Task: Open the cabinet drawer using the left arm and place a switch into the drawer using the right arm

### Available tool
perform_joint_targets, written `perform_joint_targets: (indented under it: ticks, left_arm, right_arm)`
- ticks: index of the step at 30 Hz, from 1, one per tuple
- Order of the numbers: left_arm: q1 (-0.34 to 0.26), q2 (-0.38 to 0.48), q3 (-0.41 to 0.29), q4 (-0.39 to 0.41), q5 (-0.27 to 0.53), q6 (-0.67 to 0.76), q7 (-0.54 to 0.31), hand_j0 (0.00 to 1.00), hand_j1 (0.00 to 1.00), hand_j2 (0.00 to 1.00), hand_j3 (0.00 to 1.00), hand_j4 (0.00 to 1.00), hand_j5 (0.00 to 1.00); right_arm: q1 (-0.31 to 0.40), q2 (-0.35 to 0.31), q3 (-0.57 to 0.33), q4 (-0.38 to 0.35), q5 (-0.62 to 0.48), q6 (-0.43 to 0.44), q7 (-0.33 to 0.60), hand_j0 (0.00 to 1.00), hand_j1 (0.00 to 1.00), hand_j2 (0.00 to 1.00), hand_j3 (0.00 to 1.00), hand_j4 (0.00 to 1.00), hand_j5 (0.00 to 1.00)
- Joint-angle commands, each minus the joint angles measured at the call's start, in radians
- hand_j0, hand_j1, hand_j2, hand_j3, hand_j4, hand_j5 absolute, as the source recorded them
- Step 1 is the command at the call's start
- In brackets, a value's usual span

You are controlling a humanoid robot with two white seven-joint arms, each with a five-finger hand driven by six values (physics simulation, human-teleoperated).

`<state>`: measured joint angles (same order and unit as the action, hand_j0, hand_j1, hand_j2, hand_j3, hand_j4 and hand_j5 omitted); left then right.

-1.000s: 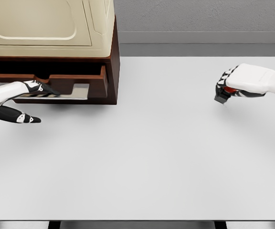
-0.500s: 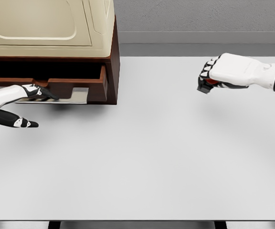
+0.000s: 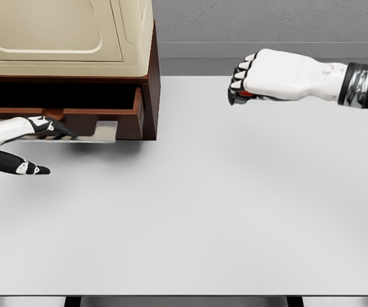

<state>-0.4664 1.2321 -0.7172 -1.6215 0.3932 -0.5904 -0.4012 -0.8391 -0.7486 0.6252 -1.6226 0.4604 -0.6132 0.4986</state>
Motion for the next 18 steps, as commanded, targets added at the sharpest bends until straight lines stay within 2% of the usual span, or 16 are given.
perform_joint_targets:
  ticks: [1,6,11,13,16,18]
  left_arm:
    - [0.000,-0.002,-0.010,-0.017,0.023,-0.020,-0.002,0.82,0.82,0.82,0.82,0.82,0.82]
    - [0.002,-0.002,-0.010,-0.017,0.023,-0.020,-0.002,0.78,0.78,0.78,0.78,0.78,0.78]
    - [0.003,-0.002,-0.010,-0.024,0.024,-0.020,-0.002,0.77,0.77,0.77,0.77,0.77,0.77]
    - [0.003,0.000,-0.010,-0.024,0.024,-0.020,-0.002,0.77,0.77,0.77,0.77,0.77,0.77]
    - [0.009,0.000,-0.010,-0.026,0.024,-0.020,-0.002,0.76,0.76,0.76,0.76,0.76,0.76]
    - [0.009,0.000,-0.011,-0.026,0.024,-0.020,-0.002,0.76,0.76,0.76,0.76,0.76,0.76]
  right_arm:
    - [0.000,0.017,0.021,-0.003,-0.003,0.002,0.000,0.48,0.48,0.48,0.48,0.48,0.48]
    - [-0.020,0.045,0.024,-0.036,-0.003,0.002,0.000,0.48,0.48,0.48,0.48,0.48,0.48]
    - [-0.043,0.084,0.034,-0.036,0.001,0.002,0.001,0.48,0.48,0.48,0.48,0.48,0.48]
    - [-0.058,0.118,0.061,-0.033,0.017,0.002,0.005,0.48,0.48,0.48,0.48,0.48,0.48]
    - [-0.057,0.176,0.061,-0.025,0.083,0.002,0.005,0.48,0.48,0.48,0.48,0.48,0.48]
    - [-0.071,0.203,0.062,-0.017,0.086,0.002,0.005,0.48,0.48,0.48,0.48,0.48,0.48]
